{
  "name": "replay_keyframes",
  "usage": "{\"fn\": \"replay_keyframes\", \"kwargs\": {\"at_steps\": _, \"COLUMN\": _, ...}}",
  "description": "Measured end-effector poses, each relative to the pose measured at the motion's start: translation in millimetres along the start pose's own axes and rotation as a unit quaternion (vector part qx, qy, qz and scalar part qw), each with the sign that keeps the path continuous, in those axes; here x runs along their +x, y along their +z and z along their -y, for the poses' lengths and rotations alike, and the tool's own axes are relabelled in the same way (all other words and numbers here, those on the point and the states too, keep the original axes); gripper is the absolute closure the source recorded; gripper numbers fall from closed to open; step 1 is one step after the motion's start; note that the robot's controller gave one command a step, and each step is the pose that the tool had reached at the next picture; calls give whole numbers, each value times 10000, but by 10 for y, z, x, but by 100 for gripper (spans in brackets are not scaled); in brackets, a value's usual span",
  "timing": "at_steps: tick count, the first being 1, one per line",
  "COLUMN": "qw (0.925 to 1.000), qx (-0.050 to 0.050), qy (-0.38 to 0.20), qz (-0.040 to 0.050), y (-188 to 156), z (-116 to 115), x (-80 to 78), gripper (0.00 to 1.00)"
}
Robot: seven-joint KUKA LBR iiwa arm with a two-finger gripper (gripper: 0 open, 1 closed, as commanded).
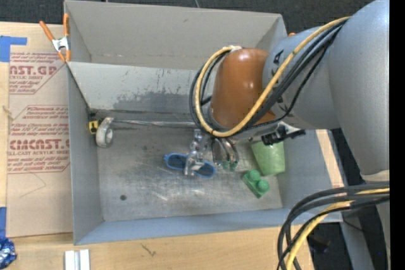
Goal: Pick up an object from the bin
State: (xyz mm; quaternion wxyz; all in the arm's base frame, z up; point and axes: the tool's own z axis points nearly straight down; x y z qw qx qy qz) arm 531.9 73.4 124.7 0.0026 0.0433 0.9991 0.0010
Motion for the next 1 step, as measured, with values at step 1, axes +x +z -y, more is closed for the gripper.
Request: {"fn": "replay_keyframes", "kwargs": {"at_steps": 1, "qw": 10000, "qx": -3, "qy": -3, "qz": 20, "y": -761, "z": -11, "x": -25, "gripper": 100}}
